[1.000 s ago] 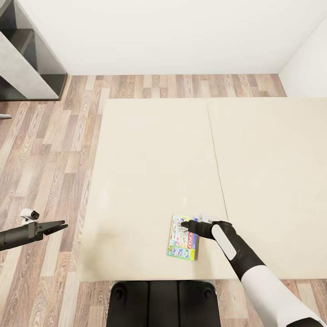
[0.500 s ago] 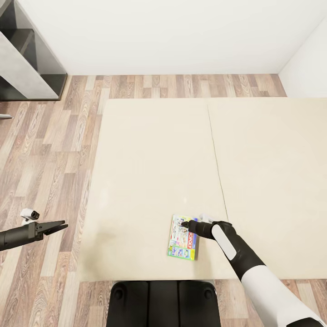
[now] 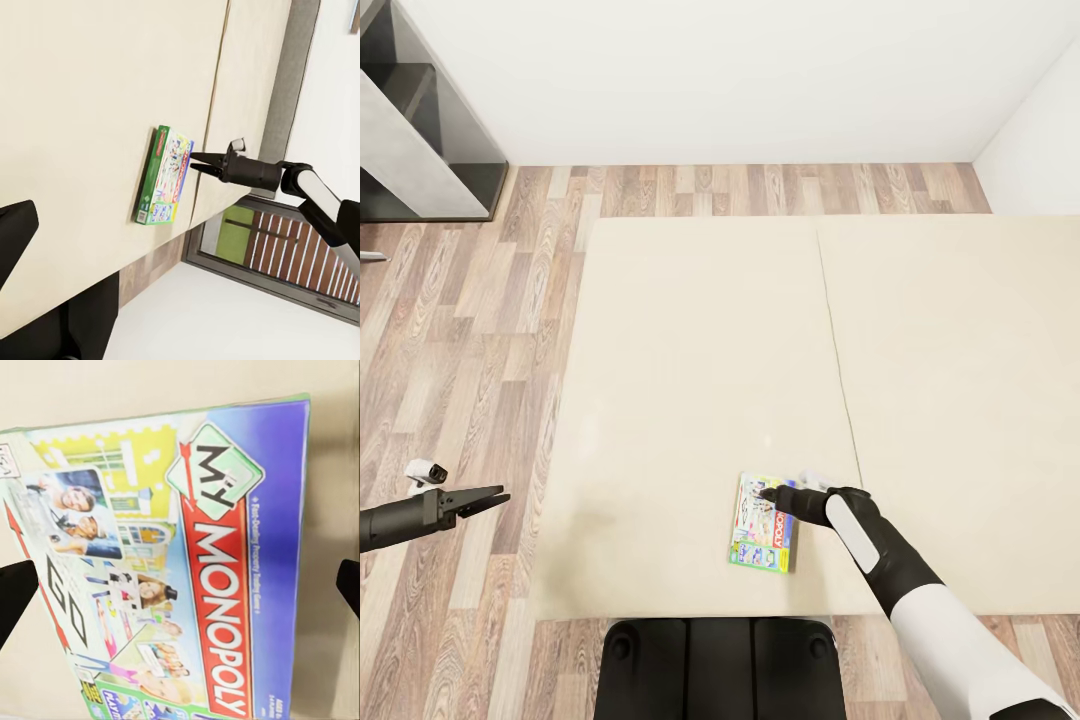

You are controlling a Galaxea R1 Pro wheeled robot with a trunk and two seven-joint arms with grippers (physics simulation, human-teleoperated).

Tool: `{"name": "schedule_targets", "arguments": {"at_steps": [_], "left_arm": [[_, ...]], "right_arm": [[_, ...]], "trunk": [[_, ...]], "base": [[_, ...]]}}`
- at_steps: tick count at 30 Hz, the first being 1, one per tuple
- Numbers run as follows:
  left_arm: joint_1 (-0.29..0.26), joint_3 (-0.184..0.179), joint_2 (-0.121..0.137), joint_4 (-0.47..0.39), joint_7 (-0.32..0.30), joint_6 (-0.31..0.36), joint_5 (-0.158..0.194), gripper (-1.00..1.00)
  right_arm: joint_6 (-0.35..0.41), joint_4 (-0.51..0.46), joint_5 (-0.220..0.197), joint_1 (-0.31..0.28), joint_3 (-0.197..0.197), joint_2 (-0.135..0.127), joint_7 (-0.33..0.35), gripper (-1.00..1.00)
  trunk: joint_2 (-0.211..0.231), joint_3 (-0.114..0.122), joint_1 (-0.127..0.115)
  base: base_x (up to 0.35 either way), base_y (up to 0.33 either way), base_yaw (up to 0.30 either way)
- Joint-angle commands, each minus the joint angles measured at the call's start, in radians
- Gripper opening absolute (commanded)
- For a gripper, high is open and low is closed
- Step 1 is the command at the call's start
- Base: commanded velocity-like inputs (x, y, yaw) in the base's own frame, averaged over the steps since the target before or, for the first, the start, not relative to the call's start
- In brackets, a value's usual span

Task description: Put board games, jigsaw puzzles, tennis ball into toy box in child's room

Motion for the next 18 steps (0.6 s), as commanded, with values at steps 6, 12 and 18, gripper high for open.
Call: {"name": "schedule_targets", "arguments": {"at_steps": [6,12,18], "left_arm": [[0.0,0.0,0.0,0.0,-0.004,0.011,0.0,1.0],[0.0,0.0,0.0,0.0,-0.004,0.011,0.0,1.0],[0.0,0.0,0.0,0.0,-0.004,0.011,0.0,1.0]], "right_arm": [[0.0,0.0,0.032,-0.001,0.0,-0.001,-0.01,1.0],[-0.003,0.002,0.052,-0.001,-0.004,-0.001,-0.012,1.0],[-0.004,0.003,0.057,-0.001,-0.006,-0.002,-0.013,1.0]], "trunk": [[-0.002,-0.001,0.001],[-0.002,-0.001,0.001],[-0.002,-0.001,0.001]], "base": [[0.0,0.0,0.0],[0.0,0.0,0.0],[0.0,0.0,0.0]]}}
